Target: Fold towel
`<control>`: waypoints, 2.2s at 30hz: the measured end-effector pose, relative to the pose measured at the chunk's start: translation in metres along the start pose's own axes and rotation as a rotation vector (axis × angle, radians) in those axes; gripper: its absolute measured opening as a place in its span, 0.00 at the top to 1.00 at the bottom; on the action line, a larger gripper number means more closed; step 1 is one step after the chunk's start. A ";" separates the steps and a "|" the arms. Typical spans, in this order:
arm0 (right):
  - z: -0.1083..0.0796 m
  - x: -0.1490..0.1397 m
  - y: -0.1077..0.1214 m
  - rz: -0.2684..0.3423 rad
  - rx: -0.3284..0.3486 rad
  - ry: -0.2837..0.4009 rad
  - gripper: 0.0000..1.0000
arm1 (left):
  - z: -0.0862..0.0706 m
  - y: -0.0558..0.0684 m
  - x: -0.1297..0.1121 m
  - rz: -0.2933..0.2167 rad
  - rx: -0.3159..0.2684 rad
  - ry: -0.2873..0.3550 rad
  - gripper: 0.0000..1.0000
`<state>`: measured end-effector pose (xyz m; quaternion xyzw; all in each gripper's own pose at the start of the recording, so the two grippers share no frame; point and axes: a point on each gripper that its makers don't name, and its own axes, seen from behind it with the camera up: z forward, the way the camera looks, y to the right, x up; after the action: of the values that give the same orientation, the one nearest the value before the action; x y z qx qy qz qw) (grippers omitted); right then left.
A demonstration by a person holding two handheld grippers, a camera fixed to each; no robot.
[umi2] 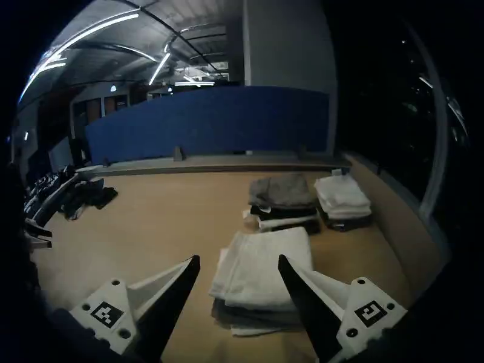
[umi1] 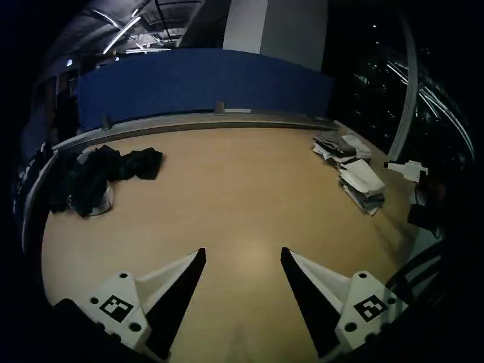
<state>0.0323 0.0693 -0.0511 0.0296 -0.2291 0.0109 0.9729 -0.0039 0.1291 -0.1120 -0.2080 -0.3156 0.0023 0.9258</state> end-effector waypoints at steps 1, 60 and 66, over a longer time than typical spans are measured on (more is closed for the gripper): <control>0.000 0.002 -0.002 -0.003 0.003 0.010 0.00 | -0.001 0.000 0.001 -0.001 0.001 0.005 0.08; 0.001 0.058 -0.040 -0.023 0.048 0.204 0.00 | -0.010 -0.024 0.061 -0.038 0.089 0.232 0.08; -0.005 0.082 -0.052 0.005 0.054 0.289 0.00 | -0.012 -0.035 0.078 -0.050 0.119 0.300 0.08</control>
<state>0.1097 0.0184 -0.0219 0.0535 -0.0864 0.0235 0.9946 0.0612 0.1035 -0.0618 -0.1429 -0.1780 -0.0334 0.9730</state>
